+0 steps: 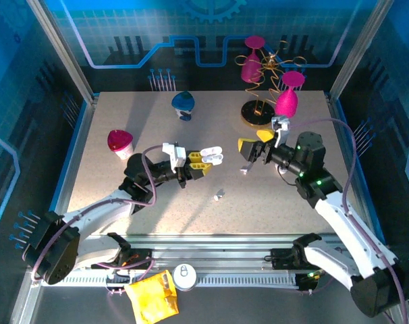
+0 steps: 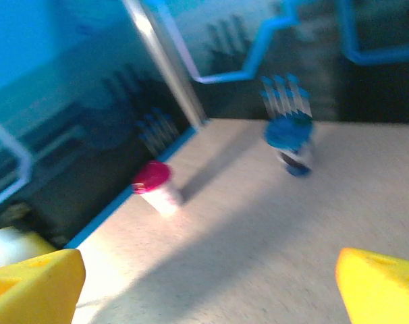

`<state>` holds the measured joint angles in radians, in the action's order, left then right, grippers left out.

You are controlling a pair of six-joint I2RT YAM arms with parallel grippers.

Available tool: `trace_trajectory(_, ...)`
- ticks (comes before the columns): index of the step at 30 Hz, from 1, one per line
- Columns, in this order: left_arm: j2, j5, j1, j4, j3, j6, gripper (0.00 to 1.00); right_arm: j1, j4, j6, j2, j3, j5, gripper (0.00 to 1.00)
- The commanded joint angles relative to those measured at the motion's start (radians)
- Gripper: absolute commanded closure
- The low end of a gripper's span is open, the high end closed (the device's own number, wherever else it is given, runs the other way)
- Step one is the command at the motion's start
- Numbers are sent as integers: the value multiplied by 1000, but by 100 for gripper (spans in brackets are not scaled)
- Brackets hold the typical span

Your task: Insert wireless bluetooth earbuds into charging case

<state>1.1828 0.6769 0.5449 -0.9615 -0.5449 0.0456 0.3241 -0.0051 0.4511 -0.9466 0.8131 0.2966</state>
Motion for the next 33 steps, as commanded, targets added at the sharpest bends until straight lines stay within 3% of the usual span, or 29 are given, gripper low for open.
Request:
trace_trajectory(1,-14,-13,-5,9,17,-56,81,-19,-196,89,-86,-5,-213,8)
trace_trajectory(6,-2,-9,-5,7,14,-74,81,11,-305,200,-240,-6,-348,13)
trace_trajectory(15,15,1,-3,-7,25,-93,81,81,-259,330,-472,-19,-441,42)
trace_trajectory(33,30,-1,1,-3,28,-100,81,82,-229,345,-702,94,-396,63)
